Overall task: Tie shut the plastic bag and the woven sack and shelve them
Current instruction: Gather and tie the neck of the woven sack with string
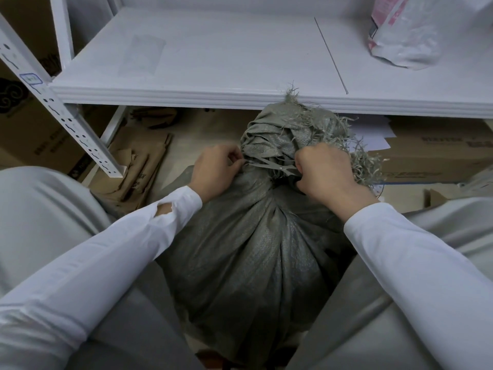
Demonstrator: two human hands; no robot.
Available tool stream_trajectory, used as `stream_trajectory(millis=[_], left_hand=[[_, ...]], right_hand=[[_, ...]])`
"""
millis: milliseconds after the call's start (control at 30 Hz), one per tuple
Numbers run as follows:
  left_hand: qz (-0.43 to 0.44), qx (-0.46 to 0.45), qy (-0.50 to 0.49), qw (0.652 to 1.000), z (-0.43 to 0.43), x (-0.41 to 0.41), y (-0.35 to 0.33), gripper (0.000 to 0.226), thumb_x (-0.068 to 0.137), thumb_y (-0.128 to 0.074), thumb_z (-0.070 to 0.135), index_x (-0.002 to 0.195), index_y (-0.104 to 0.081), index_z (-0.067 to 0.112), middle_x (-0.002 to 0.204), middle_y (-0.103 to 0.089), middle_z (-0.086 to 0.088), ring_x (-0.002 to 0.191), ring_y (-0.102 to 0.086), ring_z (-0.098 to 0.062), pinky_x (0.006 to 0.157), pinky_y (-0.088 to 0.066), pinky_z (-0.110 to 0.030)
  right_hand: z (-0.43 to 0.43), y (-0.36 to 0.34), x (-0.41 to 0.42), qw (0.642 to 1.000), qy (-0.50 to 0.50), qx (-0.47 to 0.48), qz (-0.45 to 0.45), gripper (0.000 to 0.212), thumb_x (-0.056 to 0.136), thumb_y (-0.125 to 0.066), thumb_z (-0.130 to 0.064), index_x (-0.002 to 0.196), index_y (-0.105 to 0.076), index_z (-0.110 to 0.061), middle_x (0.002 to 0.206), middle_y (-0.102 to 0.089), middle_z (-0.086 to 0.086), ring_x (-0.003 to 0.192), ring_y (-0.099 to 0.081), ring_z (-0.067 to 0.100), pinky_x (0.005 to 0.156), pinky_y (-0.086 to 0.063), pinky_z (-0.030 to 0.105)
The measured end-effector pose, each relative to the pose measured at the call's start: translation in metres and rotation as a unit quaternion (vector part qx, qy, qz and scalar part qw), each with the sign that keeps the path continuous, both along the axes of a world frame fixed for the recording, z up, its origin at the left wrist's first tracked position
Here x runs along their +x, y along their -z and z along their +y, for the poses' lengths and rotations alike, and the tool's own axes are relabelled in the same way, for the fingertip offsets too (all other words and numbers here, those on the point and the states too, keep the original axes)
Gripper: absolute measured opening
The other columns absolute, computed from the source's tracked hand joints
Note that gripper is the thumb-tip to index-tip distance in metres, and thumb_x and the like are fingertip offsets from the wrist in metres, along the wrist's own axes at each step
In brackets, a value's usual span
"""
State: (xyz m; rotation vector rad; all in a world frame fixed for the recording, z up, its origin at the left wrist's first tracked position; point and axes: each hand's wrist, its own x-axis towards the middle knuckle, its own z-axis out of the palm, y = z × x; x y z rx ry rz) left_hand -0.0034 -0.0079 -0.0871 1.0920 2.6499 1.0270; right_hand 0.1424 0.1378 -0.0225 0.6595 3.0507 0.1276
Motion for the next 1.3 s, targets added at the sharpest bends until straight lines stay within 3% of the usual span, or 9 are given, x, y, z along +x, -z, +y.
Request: stream_trajectory(millis=[133,300,600,733,867,1067,1300], left_hand=[[0.011,0.004,0.004,1.0,0.0,0.001,0.002,0.005,0.088,-0.062,0.024,0.087,-0.066,0.021,0.085,-0.067,0.001,0.071,-0.056,-0.017,0.071,-0.052,-0.036],[0.026,0.007,0.001,1.0,0.001,0.0,0.004,0.006,0.089,-0.059,0.023,0.087,-0.064,0.021,0.089,-0.066,0.001,0.07,-0.053,-0.018,0.07,-0.052,-0.037],[0.046,0.014,-0.012,0.999,0.001,0.001,0.003,0.004,0.086,-0.062,0.021,0.083,-0.064,0.018,0.089,-0.06,0.001,0.079,-0.056,-0.019,0.073,-0.051,-0.037],[0.055,0.022,-0.016,0.998,0.001,0.004,0.004,0.005,0.085,-0.062,0.021,0.081,-0.064,0.018,0.087,-0.061,0.002,0.077,-0.056,-0.02,0.071,-0.05,-0.037],[0.037,0.013,-0.033,0.999,0.001,0.007,0.002,0.005,0.086,-0.06,0.024,0.084,-0.065,0.022,0.08,-0.061,0.006,0.075,-0.059,-0.021,0.068,-0.051,-0.035],[0.057,0.017,-0.021,0.998,0.0,0.011,0.002,0.005,0.087,-0.061,0.023,0.086,-0.065,0.02,0.087,-0.064,0.004,0.073,-0.057,-0.019,0.067,-0.048,-0.032],[0.088,0.045,-0.008,0.995,-0.001,0.01,0.005,0.004,0.085,-0.063,0.019,0.083,-0.064,0.016,0.094,-0.056,0.001,0.068,-0.054,-0.02,0.066,-0.05,-0.039]], right_hand=[[-0.003,0.0,-0.003,0.999,-0.022,0.042,-0.01,0.019,0.078,-0.063,-0.005,0.075,-0.046,-0.014,0.088,-0.061,0.012,0.087,-0.064,0.036,0.061,-0.036,0.034],[-0.007,-0.001,-0.007,0.997,-0.034,0.071,-0.025,0.011,0.082,-0.063,-0.006,0.091,-0.062,-0.01,0.099,-0.064,0.012,0.094,-0.065,0.035,0.063,-0.037,0.033],[-0.006,-0.012,-0.005,0.994,-0.049,0.097,-0.022,0.018,0.081,-0.061,-0.004,0.097,-0.065,-0.01,0.105,-0.064,0.011,0.098,-0.064,0.035,0.063,-0.035,0.033],[-0.006,-0.015,-0.004,0.995,-0.055,0.08,-0.025,0.012,0.079,-0.062,-0.005,0.08,-0.055,-0.015,0.091,-0.061,0.01,0.09,-0.064,0.034,0.062,-0.036,0.033],[-0.002,-0.023,-0.001,0.995,-0.042,0.086,-0.021,0.019,0.077,-0.063,-0.006,0.074,-0.048,-0.016,0.066,-0.036,0.0,0.07,-0.05,0.03,0.059,-0.034,0.032],[-0.004,-0.014,-0.004,0.995,-0.055,0.088,-0.011,0.023,0.078,-0.063,-0.005,0.075,-0.045,-0.018,0.09,-0.063,0.01,0.089,-0.065,0.033,0.062,-0.036,0.032],[-0.007,-0.007,-0.013,0.992,-0.046,0.115,-0.021,0.013,0.082,-0.065,-0.006,0.092,-0.065,-0.014,0.102,-0.065,0.008,0.094,-0.065,0.03,0.065,-0.034,0.031]])
